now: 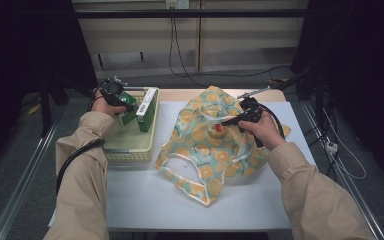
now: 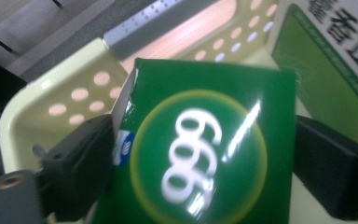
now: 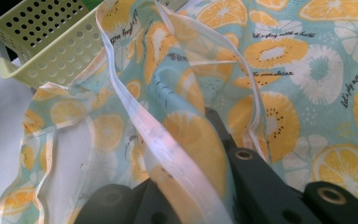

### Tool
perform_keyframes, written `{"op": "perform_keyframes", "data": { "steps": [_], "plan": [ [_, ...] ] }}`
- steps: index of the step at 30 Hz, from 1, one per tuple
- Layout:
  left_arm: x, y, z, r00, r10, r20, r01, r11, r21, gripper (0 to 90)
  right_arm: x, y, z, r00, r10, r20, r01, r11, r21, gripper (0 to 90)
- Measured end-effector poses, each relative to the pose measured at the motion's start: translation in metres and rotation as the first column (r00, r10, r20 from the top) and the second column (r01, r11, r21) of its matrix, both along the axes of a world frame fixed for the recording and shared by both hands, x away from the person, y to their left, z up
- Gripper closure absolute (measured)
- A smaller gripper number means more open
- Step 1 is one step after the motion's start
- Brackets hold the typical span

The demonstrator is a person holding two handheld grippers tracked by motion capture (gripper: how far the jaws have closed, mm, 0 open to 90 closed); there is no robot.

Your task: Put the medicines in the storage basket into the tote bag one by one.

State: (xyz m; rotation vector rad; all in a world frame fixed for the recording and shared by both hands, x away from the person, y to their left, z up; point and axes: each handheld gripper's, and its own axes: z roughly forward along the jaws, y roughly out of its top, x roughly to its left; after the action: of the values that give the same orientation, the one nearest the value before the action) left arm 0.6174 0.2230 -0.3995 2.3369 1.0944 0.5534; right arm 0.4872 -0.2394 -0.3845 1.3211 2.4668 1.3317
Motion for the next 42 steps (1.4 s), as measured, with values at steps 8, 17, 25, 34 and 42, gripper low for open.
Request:
{"op": "perform_keyframes", "data": {
  "steps": [8,17,25,34,42],
  "plan": [
    [-0.024,-0.001,0.006,0.9987,-0.004,-0.051,0.002,0.9989,-0.046,17.6,-0.005,0.001,-0.004,1.0,0.004,0.005,-0.004,1.0,0.01,90.0],
    [-0.04,0.004,0.011,0.9966,0.023,-0.08,-0.027,0.9981,-0.056,18.7,-0.01,0.002,-0.005,0.9999,0.002,0.012,-0.002,1.0,0.011,90.0],
    [-0.048,0.006,0.02,0.994,0.046,-0.099,-0.051,0.9973,-0.052,19.2,-0.012,0.001,-0.004,0.9998,-0.001,0.018,0.001,1.0,0.015,90.0],
    [-0.06,0.014,0.05,0.9935,0.056,-0.1,-0.063,0.9956,-0.07,19.6,-0.012,0.005,-0.008,0.9998,0.002,0.019,-0.002,1.0,0.008,90.0],
    [-0.073,0.021,0.072,0.9934,0.042,-0.106,-0.051,0.9952,-0.084,22.3,-0.012,0.007,-0.01,0.9998,-0.008,0.018,0.008,1.0,-0.005,90.0]
  ]
}}
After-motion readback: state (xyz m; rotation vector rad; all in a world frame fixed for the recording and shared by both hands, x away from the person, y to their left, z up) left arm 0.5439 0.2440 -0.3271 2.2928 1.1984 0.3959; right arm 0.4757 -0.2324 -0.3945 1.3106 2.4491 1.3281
